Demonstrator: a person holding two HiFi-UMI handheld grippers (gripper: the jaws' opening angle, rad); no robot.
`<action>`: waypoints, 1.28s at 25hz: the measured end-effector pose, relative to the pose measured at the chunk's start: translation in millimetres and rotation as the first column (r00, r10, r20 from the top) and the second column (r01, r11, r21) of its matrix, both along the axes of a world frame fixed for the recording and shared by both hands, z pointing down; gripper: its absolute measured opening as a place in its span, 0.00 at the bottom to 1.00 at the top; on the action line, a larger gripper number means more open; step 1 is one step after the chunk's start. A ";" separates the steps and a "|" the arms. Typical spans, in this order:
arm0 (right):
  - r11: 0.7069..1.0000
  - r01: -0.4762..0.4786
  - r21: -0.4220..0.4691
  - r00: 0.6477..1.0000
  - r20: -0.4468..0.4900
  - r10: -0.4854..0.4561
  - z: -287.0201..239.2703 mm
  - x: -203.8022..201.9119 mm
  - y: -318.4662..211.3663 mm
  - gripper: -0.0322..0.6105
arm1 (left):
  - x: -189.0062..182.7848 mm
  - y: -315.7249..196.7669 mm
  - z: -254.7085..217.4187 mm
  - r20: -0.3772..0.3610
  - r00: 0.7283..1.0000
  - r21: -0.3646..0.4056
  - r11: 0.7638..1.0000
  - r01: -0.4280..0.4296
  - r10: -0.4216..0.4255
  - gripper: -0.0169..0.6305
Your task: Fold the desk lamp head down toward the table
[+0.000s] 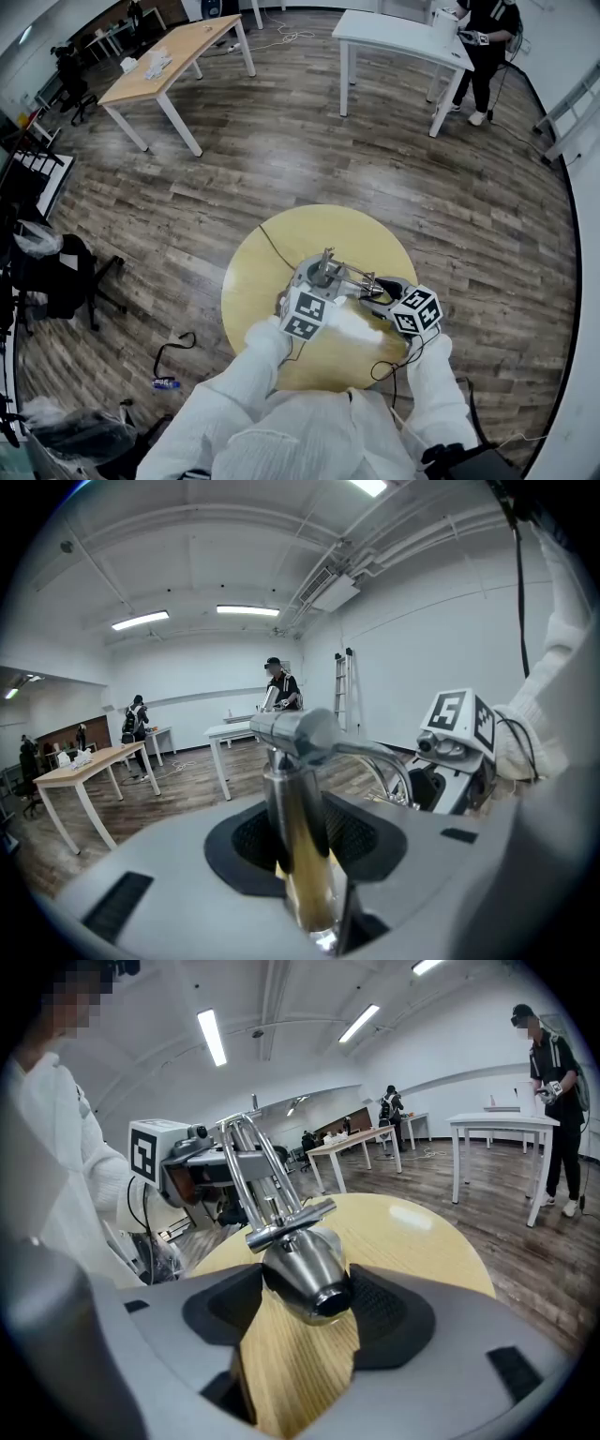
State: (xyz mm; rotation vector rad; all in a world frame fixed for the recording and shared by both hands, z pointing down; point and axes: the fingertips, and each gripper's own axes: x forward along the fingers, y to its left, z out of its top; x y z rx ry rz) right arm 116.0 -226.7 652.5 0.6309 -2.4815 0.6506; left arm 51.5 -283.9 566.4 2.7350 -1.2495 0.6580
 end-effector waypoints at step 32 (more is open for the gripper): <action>0.880 -0.444 0.169 0.896 0.061 0.440 -47.5 19.2 57.7 0.48 | -81.2 87.4 10.3 -0.059 0.982 -0.043 0.984 0.175 -0.178 0.22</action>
